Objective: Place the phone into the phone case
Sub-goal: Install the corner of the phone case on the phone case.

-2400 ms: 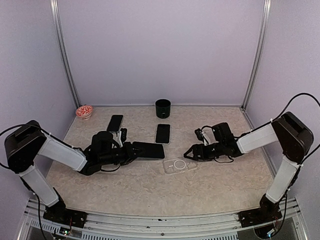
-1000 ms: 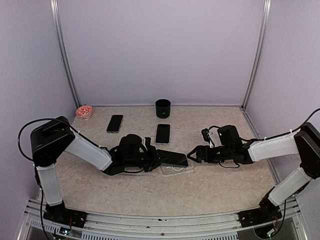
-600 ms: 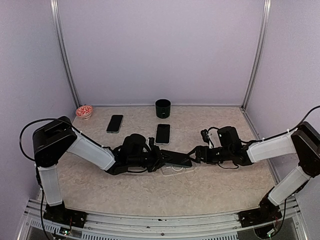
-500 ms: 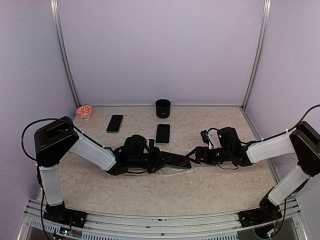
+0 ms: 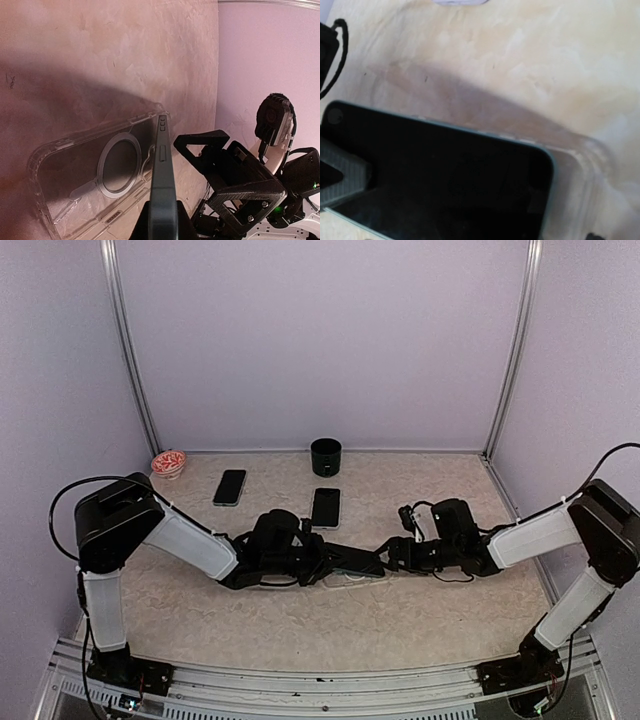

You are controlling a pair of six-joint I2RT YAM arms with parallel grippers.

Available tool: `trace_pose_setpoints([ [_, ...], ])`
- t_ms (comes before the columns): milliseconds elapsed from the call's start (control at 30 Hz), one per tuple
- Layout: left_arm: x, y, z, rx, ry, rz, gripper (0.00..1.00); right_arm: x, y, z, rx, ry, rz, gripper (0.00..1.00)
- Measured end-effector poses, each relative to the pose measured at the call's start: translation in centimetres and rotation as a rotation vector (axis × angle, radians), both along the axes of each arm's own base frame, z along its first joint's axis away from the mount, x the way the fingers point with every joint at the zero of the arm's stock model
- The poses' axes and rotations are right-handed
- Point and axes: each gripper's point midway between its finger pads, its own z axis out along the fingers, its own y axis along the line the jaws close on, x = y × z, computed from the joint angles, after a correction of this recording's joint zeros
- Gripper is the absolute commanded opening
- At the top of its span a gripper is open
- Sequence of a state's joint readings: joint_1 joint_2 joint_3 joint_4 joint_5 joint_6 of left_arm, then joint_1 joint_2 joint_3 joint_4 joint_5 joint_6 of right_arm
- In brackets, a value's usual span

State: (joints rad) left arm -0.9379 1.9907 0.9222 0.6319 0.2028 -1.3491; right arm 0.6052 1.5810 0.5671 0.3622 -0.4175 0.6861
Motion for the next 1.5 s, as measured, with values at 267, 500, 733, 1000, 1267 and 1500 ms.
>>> trace_pose_setpoints([
  [267, 0.0, -0.5, -0.4, 0.011, 0.002, -0.007, 0.00, -0.6, 0.6, -1.1, -0.004, 0.027, 0.020, 0.90],
  [500, 0.1, -0.8, -0.6, 0.006, -0.002, -0.013, 0.00, -0.6, 0.8, -1.2, -0.004, 0.025, 0.020, 0.90],
  [733, 0.6, -1.2, -0.7, -0.014, -0.012, -0.026, 0.00, -0.2, 0.9, -1.3, -0.008, 0.012, 0.007, 0.90],
  [1000, 1.4, -1.4, -0.9, -0.029, -0.018, -0.031, 0.00, 0.7, 0.9, -1.3, -0.019, -0.014, -0.019, 0.90],
  [1267, 1.1, -0.8, -1.0, -0.048, -0.031, -0.028, 0.00, 0.5, 1.2, -1.1, -0.031, -0.027, 0.012, 0.98],
  [1500, 0.3, -0.1, -1.2, -0.083, -0.035, -0.049, 0.00, -0.2, 1.9, 0.0, -0.032, -0.039, 0.070, 1.00],
])
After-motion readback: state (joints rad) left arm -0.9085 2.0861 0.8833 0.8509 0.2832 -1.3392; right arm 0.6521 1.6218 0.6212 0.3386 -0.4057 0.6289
